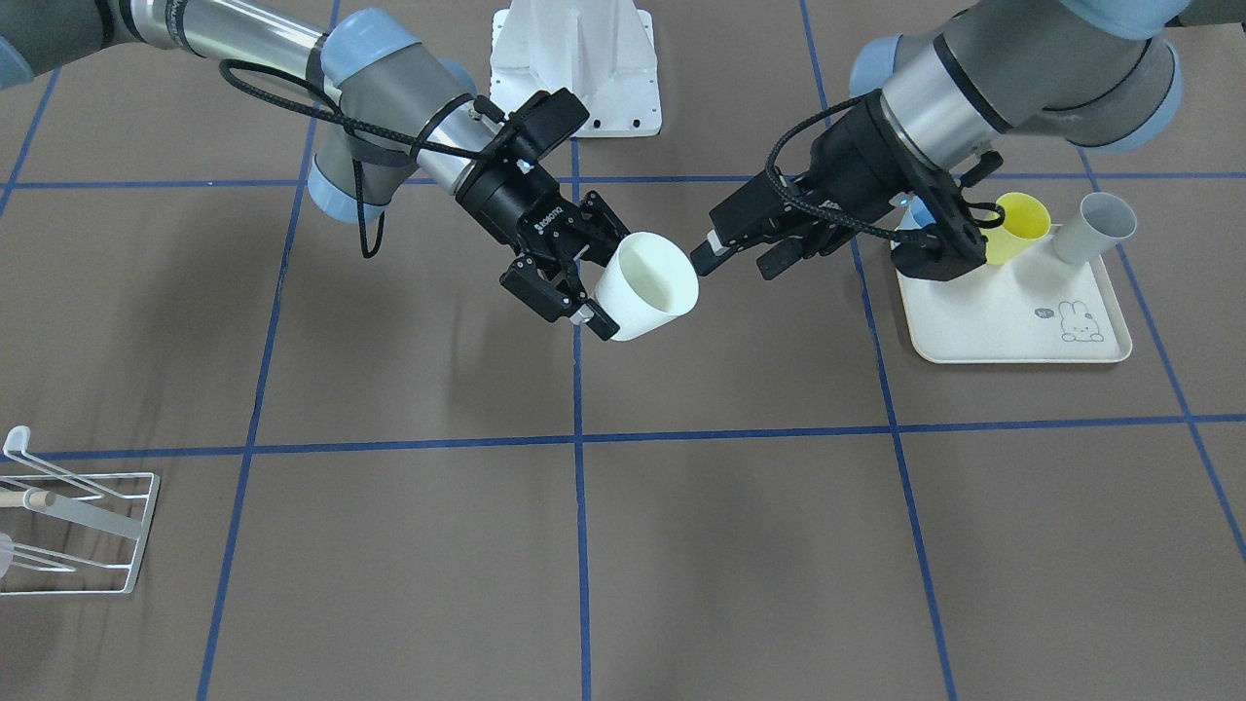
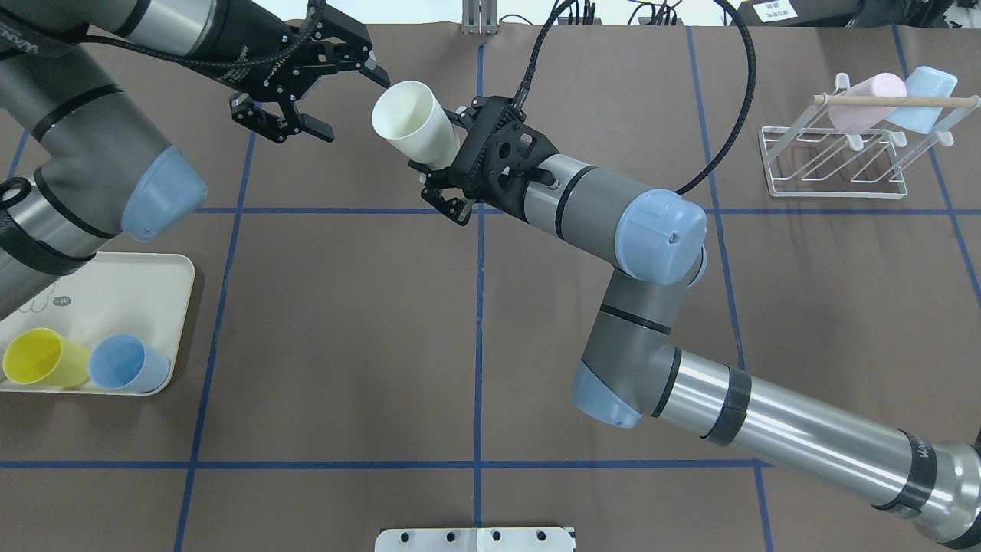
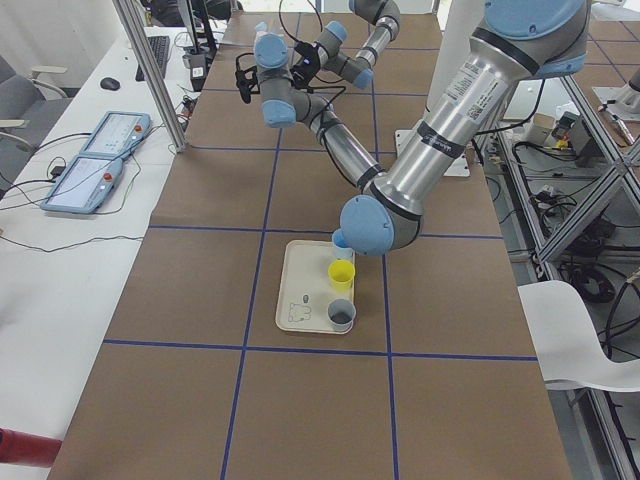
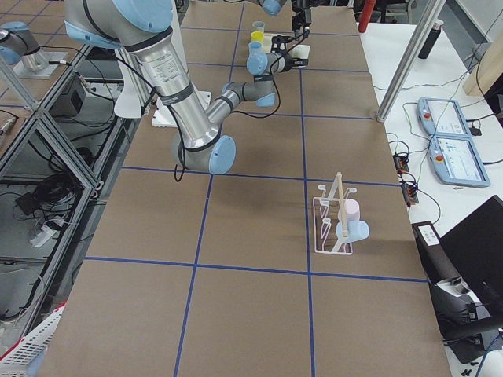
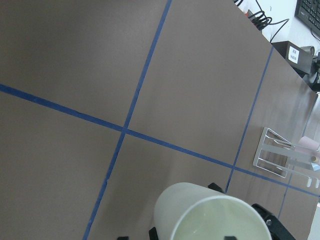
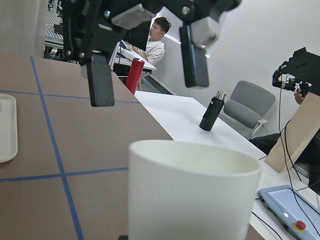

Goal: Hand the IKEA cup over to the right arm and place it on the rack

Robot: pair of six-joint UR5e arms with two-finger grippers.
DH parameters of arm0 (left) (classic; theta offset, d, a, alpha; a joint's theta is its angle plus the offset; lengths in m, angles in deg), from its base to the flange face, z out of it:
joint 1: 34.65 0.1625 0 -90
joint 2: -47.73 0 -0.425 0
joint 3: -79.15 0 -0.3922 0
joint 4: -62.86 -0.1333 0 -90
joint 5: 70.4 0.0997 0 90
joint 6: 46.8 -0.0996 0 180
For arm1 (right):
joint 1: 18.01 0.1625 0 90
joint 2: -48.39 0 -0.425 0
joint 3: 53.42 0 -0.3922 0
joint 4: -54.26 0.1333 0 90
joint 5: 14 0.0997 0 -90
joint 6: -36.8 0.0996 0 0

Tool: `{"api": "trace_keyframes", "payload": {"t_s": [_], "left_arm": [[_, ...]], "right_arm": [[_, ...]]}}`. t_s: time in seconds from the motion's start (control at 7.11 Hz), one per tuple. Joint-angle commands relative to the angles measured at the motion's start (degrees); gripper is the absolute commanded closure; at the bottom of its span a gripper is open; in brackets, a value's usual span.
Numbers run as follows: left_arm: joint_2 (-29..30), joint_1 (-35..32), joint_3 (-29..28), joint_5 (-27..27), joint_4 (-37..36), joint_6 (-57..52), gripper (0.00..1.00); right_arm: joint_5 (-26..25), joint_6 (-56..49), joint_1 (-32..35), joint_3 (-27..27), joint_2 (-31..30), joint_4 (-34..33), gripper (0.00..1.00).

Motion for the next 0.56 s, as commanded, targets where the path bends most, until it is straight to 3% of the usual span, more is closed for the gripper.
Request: {"api": "trace_keyframes", "payload": {"t_s": [0.0, 0.28, 0.42], "left_arm": [[-5.13, -2.14, 0.03, 0.70, -0.31, -9.34, 0.00], [-9.27, -3.21, 0.12, 0.79, -0.23, -16.30, 0.00], [-10.51, -3.21, 0.20, 0.70, 0.04, -16.94, 0.00]], "right_arm": [[0.32, -0.07, 3.11, 0.70, -1.80, -7.01, 0.58], [5.22, -6.17, 8.89, 4.28, -6.27, -13.95, 0.77], [5.33, -11.87, 11.79, 6.65, -8.21, -18.25, 0.84]]}}
